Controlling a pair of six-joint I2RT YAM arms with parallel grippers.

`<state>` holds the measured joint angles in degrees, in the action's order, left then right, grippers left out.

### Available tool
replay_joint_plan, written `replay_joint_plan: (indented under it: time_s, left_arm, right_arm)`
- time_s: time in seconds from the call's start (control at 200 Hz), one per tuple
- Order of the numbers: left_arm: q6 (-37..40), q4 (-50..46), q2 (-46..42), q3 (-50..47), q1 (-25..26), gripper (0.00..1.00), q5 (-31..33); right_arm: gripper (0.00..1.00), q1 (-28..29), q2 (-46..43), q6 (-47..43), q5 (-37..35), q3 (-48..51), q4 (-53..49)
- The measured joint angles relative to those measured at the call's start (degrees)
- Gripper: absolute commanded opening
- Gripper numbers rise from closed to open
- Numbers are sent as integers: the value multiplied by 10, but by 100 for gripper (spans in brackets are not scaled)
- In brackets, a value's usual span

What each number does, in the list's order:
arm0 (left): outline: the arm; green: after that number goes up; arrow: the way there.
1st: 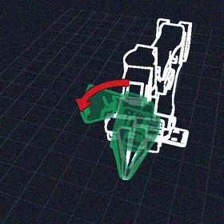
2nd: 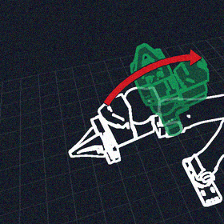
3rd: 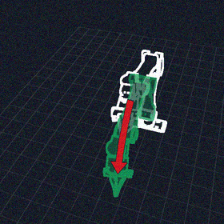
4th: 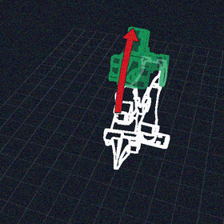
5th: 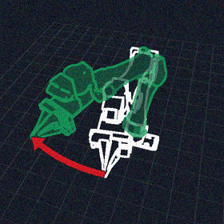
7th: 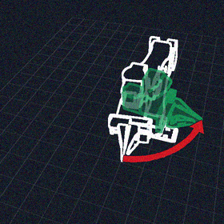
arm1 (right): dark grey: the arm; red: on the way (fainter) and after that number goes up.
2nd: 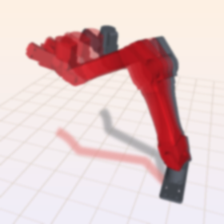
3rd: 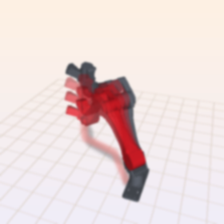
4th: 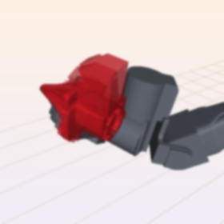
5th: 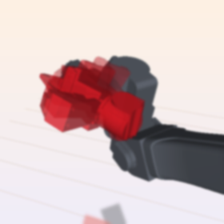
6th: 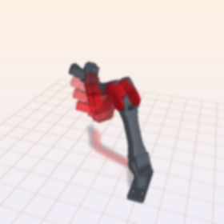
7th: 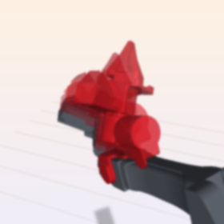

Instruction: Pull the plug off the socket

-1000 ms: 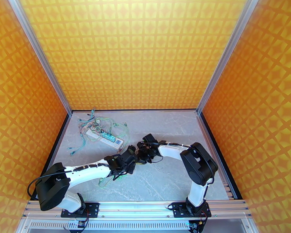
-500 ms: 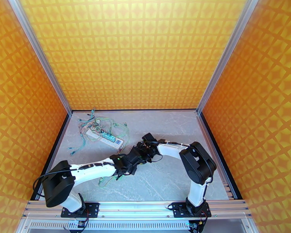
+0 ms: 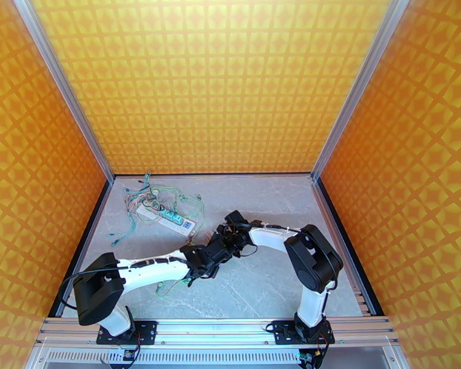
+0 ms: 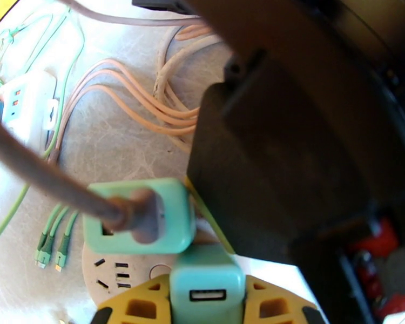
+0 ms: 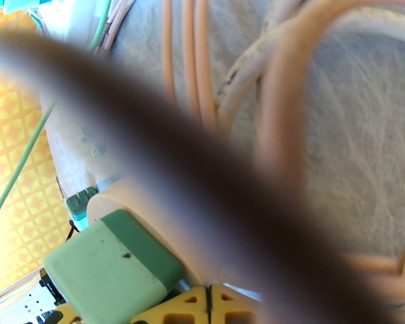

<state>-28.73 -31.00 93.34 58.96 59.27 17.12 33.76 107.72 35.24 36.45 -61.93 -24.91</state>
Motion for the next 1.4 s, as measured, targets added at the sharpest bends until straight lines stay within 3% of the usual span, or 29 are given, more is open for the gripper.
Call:
replay_joint_plan:
  time_s: [0.185,0.485,0.77,0.99,1.17,1.4]
  left_arm:
    - [-24,40,-37,-41,-42,4,-71]
    - [-18,16,-21,-16,-44,5,-81]
    - [0,-87,47,75,-4,2,-14]
    - [2,-104,63,90,14,0,18]
    - [-8,-73,44,66,13,0,1]
    - [-29,-17,0,15,-28,1,-71]
  right_arm:
    - [6,4,-1,0,-5,0,1]
    - [6,7,-2,0,-13,0,0]
    - [5,7,-5,-2,-20,0,-4]
    - [5,7,-5,-5,-36,0,-10]
    - [5,12,-1,-6,-61,3,-10]
    - [5,13,-1,-6,-65,3,-10]
